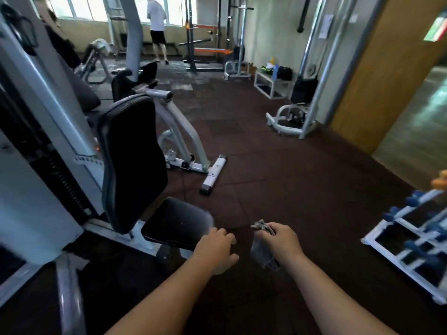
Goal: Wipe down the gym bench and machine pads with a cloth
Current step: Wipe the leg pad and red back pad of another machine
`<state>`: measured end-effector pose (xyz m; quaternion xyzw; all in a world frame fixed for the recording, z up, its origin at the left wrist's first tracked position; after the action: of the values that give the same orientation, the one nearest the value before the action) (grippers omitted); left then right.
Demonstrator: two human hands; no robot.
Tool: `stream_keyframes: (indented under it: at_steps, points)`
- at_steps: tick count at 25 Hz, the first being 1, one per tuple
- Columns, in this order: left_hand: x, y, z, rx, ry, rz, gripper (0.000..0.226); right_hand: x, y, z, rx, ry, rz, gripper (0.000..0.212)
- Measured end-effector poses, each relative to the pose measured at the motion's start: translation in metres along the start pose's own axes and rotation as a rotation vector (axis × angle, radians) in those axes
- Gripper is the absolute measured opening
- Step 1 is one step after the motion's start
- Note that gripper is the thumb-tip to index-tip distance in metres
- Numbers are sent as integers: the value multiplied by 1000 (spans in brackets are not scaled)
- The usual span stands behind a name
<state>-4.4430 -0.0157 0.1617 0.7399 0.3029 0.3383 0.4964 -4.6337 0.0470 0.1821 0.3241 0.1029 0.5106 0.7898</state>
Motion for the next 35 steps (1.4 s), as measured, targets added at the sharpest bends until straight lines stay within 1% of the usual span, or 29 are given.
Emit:
stream_keyframes:
  at_steps: [3, 4, 7, 8, 11, 13, 14, 16, 18, 20, 22, 23, 26, 28, 29, 31, 32, 33, 34, 35]
  points:
    - [-44, 9, 49, 150, 75, -27, 49, -67, -48, 26, 25, -1, 91, 12]
    - [-58, 11, 62, 232, 98, -40, 44, -86, -62, 35, 36, 5, 112, 12]
    - [-92, 11, 85, 484, 201, -56, 19, -136, -99, 51, 112, 18, 203, 15]
    - [-104, 8, 92, 561, 244, -53, 18, -154, -112, 55, 132, 12, 250, 17]
    - [-140, -11, 117, 749, 416, -68, 29, -211, -152, 51, 108, -74, 435, 21]
    - [-161, -31, 134, 850, 548, -92, 26, -249, -177, 44, 127, -136, 606, 24]
    - [-170, -41, 140, 895, 614, -116, 25, -265, -187, 43, 173, -123, 681, 22]
    - [-191, -65, 153, 926, 744, -159, 25, -304, -210, 37, 326, -15, 790, 15]
    - [-215, -93, 167, 894, 897, -155, 26, -340, -239, 35, 523, 132, 873, 11]
    - [-236, -124, 183, 911, 1022, -164, 25, -373, -271, 31, 651, 236, 928, 23]
    - [-250, -150, 197, 941, 1079, -186, 25, -397, -303, 24, 731, 307, 942, 24]
    - [-255, -159, 204, 934, 1100, -184, 31, -406, -317, 23, 751, 353, 928, 24]
    - [-268, -183, 230, 874, 1100, -134, 44, -427, -360, 8, 734, 461, 844, 33]
    - [-267, -192, 242, 818, 1020, -74, 47, -427, -376, -4, 675, 544, 754, 41]
    - [-263, -195, 248, 771, 968, -60, 45, -421, -379, -11, 642, 570, 682, 45]
    - [-251, -196, 262, 649, 864, -110, 36, -403, -377, -27, 543, 556, 522, 53]
    - [-246, -196, 272, 576, 806, -163, 30, -390, -376, -36, 512, 533, 480, 57]
    - [-241, -196, 284, 489, 738, -217, 23, -374, -378, -44, 513, 504, 478, 63]
    - [-237, -195, 297, 398, 666, -249, 22, -361, -385, -54, 540, 475, 497, 69]
    - [-236, -195, 311, 318, 611, -248, 30, -353, -395, -63, 577, 442, 514, 73]
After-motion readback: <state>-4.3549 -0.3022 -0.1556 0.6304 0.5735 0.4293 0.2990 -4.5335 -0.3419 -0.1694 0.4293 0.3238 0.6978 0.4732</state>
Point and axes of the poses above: each hand's wrist, its own x-axis away from the middle knuckle, its own y-axis out of the back of the hand, z = x × y, the point moved 2 cm from there along -x, towards the middle knuckle, and after that the axes turned 2 degrees about -z, right-handed, at the moved point
